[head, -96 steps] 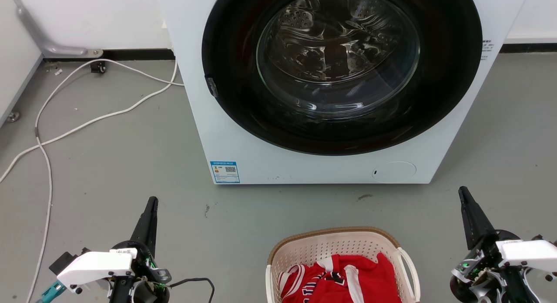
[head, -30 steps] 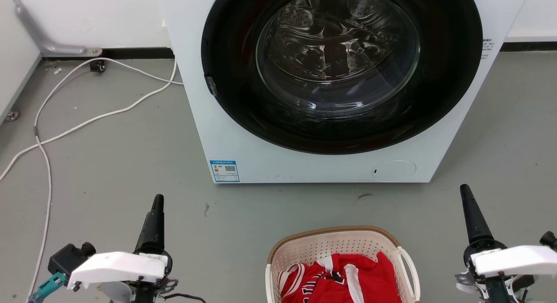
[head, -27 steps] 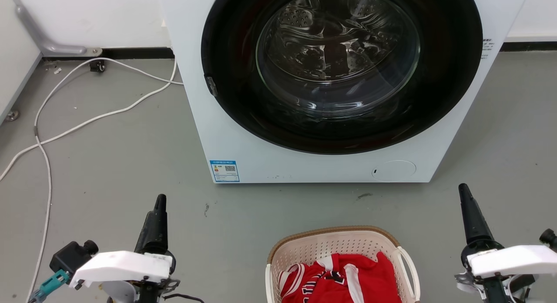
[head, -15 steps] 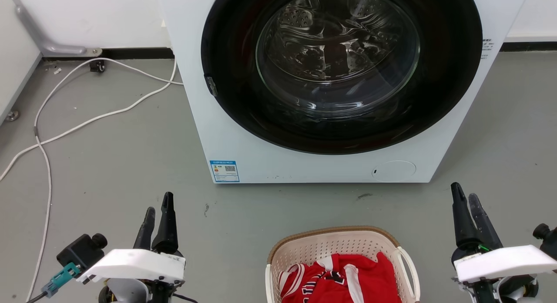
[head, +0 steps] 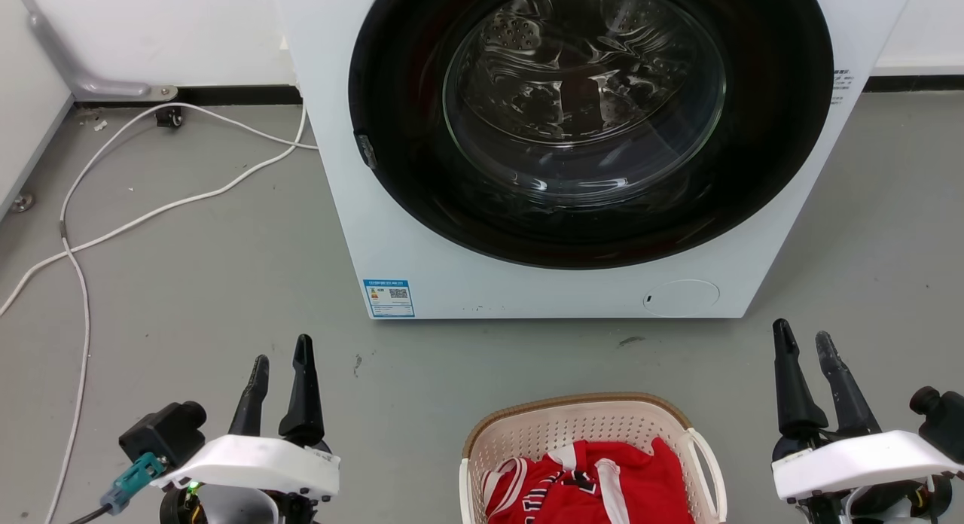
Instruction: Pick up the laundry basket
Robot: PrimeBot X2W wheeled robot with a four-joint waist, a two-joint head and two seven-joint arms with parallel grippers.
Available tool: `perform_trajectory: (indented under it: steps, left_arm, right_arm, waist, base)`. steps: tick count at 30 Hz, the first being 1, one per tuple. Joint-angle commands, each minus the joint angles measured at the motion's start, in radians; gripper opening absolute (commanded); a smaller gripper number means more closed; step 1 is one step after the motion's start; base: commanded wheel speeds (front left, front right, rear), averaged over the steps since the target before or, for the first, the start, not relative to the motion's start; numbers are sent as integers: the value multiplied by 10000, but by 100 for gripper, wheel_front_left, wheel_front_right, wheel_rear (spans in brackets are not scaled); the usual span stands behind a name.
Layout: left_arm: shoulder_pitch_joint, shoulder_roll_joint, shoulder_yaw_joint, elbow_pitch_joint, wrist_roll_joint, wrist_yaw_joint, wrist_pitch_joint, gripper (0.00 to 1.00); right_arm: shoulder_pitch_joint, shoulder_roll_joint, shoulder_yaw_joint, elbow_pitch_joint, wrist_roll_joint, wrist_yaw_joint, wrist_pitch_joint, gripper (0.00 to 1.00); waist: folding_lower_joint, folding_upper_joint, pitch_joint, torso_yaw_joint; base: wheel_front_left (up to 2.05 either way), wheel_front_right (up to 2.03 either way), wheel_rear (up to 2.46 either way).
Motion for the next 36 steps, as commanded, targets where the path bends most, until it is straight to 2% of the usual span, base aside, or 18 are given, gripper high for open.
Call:
perform_trajectory:
  steps: [1, 23, 36]
  left_arm:
    - [-9, 71, -64, -171, 306, 68, -98, 100]
    - [243, 54, -433, -158, 2641, 264, -684, 100]
    - [382, -13, -524, -35, 3754, 162, -981, 100]
  right_arm:
    - [-1, -40, 29, -187, -295, 0, -94, 100]
    - [296, -51, 142, -407, -2423, 0, -680, 100]
    - [437, -56, 151, -477, -3305, 0, -980, 100]
  waist:
    - [1, -1, -5, 2]
    - [1, -1, -38, 30]
    - [1, -1, -20, 51]
  base:
    - [0, 0, 0]
    - [0, 0, 0]
    - [0, 0, 0]
